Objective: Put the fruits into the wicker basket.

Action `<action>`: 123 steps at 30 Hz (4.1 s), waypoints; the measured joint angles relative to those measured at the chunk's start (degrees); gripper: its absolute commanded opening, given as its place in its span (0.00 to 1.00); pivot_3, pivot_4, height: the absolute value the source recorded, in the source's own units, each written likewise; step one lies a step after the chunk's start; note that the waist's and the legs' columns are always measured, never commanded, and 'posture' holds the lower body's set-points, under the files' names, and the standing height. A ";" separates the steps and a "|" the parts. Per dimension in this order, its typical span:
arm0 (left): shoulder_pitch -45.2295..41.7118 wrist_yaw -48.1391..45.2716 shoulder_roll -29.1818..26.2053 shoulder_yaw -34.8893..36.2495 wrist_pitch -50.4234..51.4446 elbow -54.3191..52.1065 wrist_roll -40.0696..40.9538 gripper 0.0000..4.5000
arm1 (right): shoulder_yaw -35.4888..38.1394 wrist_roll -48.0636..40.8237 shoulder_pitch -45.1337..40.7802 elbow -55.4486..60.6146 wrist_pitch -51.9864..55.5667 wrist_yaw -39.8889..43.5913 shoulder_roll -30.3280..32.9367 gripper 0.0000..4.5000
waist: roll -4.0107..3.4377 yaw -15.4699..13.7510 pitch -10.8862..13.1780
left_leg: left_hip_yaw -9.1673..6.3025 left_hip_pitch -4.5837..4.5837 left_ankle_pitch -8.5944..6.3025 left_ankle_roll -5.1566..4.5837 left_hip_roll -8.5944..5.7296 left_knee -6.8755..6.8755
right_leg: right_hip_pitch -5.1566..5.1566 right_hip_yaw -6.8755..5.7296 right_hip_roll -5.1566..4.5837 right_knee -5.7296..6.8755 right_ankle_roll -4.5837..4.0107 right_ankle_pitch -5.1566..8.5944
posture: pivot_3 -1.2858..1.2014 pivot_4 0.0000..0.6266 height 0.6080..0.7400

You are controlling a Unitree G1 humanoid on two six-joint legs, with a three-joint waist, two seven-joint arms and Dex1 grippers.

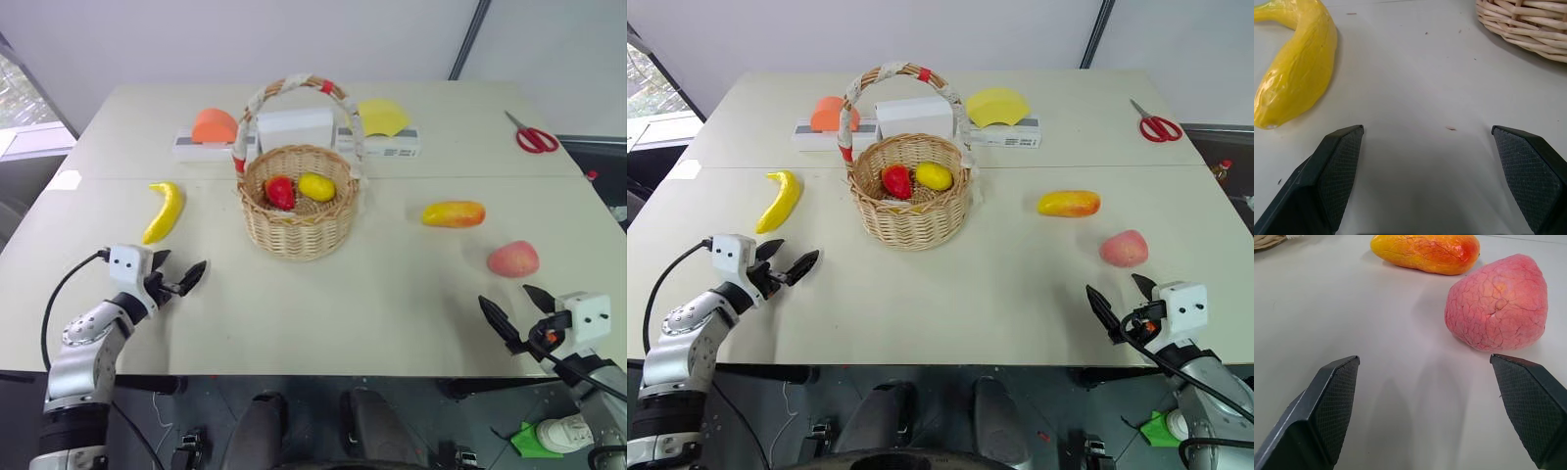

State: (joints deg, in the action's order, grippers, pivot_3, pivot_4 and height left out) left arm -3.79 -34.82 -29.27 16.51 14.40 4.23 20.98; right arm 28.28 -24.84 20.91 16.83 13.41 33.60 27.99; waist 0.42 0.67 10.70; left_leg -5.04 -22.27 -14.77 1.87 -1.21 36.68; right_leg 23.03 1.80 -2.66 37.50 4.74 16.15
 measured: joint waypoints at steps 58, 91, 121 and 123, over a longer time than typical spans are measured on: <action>-18.28 -4.68 -9.45 6.90 21.06 -4.81 9.68 0.09 | -25.58 -0.76 -23.81 17.78 10.63 6.92 8.11 1.00 | 0.23 0.35 0.04 | -0.01 -0.19 -0.01 0.01 -0.04 0.11 | 0.22 0.05 -0.08 0.08 0.12 -0.09 | 0.52 0.24 1.00; -39.04 -12.86 -1.44 -22.61 19.11 -4.56 4.33 0.89 | -25.51 11.00 -29.63 8.10 13.92 -0.62 15.48 1.00 | 0.26 0.15 0.06 | 0.17 -0.20 -0.02 -0.05 -0.10 0.34 | 0.08 -0.09 0.07 0.09 0.20 -0.13 | 0.52 0.24 1.00; -23.01 -19.62 -5.54 -20.00 18.32 -24.58 10.01 0.90 | -42.84 47.20 -55.74 -45.66 -23.73 -4.08 19.46 0.34 | 0.15 0.43 0.13 | 0.28 -0.16 -0.01 -0.04 -0.07 0.34 | 0.11 0.03 0.09 0.17 0.20 -0.13 | 0.52 0.24 1.00; -20.90 -18.16 -4.01 -17.76 16.01 -23.81 10.01 0.90 | -40.86 46.53 -52.61 -38.25 -23.93 -3.80 20.51 0.34 | 0.08 0.43 0.15 | 0.26 -0.18 -0.01 -0.04 -0.07 0.32 | 0.20 0.08 0.08 0.20 0.19 -0.13 | 0.52 0.24 1.00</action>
State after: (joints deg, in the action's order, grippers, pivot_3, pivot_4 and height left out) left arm -24.69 -52.98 -33.28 -1.25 30.41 -19.58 31.00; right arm -12.58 21.69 -31.70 -21.43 -10.52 29.80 48.50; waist 0.50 1.10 10.85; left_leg -4.78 -22.45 -14.79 1.83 -1.28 37.00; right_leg 23.23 1.88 -2.58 37.70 4.94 16.02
